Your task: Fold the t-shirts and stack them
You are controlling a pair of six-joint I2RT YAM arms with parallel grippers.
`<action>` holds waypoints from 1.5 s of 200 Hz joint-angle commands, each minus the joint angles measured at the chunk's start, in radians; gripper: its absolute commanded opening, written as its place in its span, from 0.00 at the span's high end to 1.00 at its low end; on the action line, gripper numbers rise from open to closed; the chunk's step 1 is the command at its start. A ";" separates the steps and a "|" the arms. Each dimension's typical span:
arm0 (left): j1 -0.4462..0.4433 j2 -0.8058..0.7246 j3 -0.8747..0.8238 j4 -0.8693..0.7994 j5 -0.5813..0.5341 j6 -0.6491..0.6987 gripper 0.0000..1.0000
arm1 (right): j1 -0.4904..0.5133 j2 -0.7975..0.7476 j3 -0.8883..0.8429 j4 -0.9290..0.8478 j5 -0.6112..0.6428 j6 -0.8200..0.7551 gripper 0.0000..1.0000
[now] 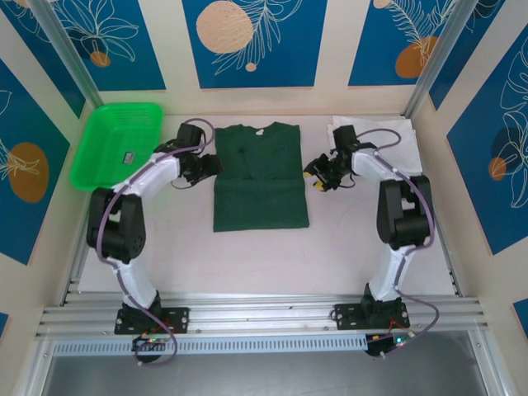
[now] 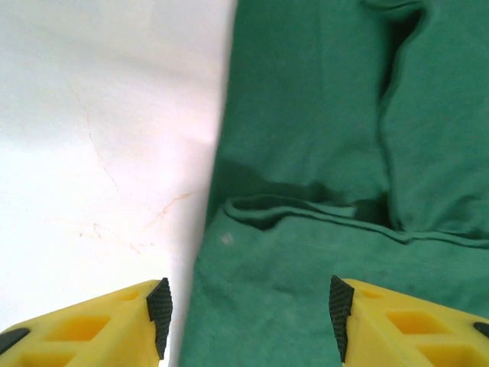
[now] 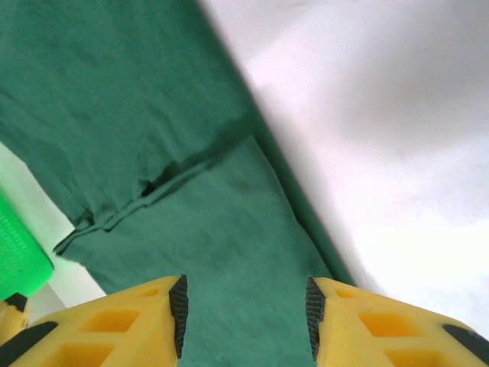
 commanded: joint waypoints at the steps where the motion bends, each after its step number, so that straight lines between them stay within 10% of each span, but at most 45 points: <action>1: -0.049 -0.158 -0.090 0.034 -0.013 -0.024 0.44 | 0.036 -0.166 -0.149 0.103 -0.047 0.041 0.56; 57: -0.257 -0.172 -0.267 0.162 0.003 -0.041 0.56 | 0.238 -0.209 -0.348 0.227 0.015 0.041 0.69; 150: -0.267 -0.089 -0.520 0.175 -0.036 -0.025 0.57 | 0.289 -0.128 -0.502 0.250 0.087 0.044 0.68; 300: -0.284 -0.849 -1.009 -0.058 -0.088 -0.136 0.49 | 0.723 -0.510 -0.929 0.316 0.296 0.399 0.63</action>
